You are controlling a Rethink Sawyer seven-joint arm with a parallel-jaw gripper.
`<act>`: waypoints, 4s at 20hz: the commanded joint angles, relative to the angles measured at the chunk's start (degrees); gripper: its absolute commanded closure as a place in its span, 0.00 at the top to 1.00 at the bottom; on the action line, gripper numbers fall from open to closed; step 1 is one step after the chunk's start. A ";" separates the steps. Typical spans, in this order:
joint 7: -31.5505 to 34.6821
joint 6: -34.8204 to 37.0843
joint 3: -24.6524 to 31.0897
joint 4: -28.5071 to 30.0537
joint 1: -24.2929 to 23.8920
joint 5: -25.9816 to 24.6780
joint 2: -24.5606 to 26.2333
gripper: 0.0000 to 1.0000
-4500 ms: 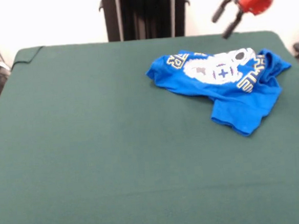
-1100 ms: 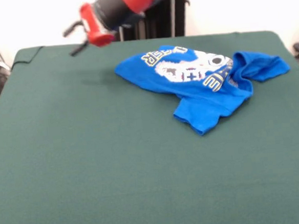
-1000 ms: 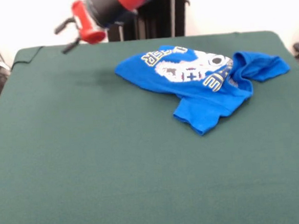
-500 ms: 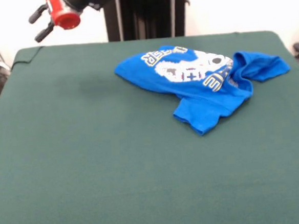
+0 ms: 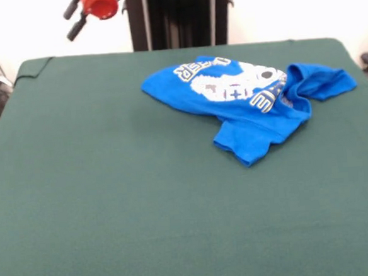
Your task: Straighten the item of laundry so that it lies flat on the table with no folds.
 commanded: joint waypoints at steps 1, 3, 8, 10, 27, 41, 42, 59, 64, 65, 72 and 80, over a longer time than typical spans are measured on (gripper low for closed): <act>-0.63 7.76 16.44 3.88 1.16 8.46 -2.81 1.00; 1.34 8.35 16.45 3.41 2.11 9.59 -1.99 1.00; 4.19 6.18 16.69 3.39 2.99 11.91 -0.04 1.00; 4.76 5.41 16.73 3.46 3.14 12.64 0.54 1.00; 1.57 -3.14 29.83 12.15 -6.53 22.80 -0.56 1.00; 4.44 4.45 27.39 9.54 -5.36 24.40 5.63 1.00; 4.22 3.49 27.27 9.42 -5.59 24.10 6.26 1.00; 5.06 6.61 18.63 4.22 -1.73 21.18 13.66 1.00; 7.41 6.82 10.83 0.18 2.77 19.77 19.11 1.00; 8.06 7.18 8.64 -0.58 3.97 19.47 20.39 1.00; 8.89 6.57 -1.71 -4.07 7.76 18.68 27.74 1.00; 6.02 2.50 -3.49 -4.72 6.50 19.99 29.74 1.00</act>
